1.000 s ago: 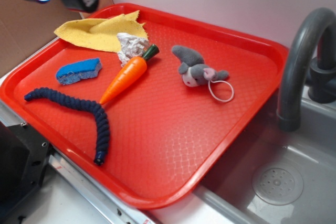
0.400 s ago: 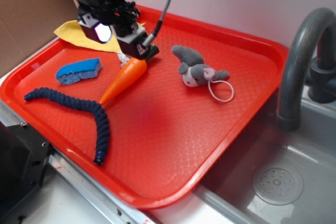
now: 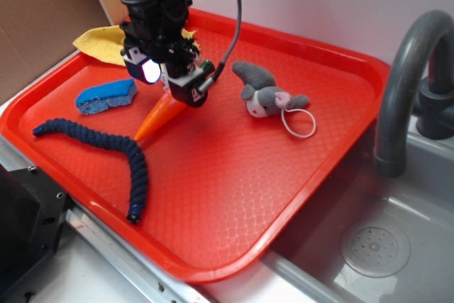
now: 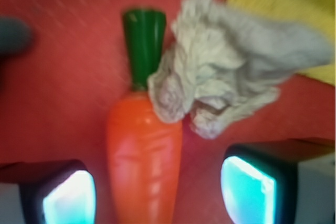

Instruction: Grab the carrot.

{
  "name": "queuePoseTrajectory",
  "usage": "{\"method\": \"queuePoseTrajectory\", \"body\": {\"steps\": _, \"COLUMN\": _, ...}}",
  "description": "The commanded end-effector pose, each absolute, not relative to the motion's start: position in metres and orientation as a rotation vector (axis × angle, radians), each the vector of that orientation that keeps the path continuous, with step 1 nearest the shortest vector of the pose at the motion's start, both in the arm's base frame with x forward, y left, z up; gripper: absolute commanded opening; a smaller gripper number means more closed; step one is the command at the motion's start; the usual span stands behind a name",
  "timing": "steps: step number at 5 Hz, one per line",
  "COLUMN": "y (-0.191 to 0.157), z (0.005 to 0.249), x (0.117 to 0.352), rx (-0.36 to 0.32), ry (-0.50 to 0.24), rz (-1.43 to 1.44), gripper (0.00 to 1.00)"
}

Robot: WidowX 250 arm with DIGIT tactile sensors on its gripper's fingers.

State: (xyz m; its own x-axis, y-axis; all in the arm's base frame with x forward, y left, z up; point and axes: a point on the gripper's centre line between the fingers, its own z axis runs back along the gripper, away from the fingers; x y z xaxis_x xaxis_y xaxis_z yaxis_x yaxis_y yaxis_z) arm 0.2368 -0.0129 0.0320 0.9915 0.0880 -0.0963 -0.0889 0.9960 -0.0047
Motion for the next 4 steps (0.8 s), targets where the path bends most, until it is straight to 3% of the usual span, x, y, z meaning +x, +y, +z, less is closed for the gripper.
{"method": "queuePoseTrajectory", "body": {"steps": 1, "y": 0.0, "z": 0.023, "x": 0.262, "rx": -0.014, "ry": 0.086, "rz": 0.052, "gripper": 1.0}}
{"method": "queuePoseTrajectory", "body": {"steps": 2, "y": -0.003, "z": 0.023, "x": 0.265, "rx": 0.03, "ry": 0.079, "rz": 0.036, "gripper": 0.0}}
{"method": "queuePoseTrajectory", "body": {"steps": 4, "y": -0.006, "z": 0.037, "x": 0.264, "rx": 0.046, "ry": 0.101, "rz": 0.034, "gripper": 0.0}}
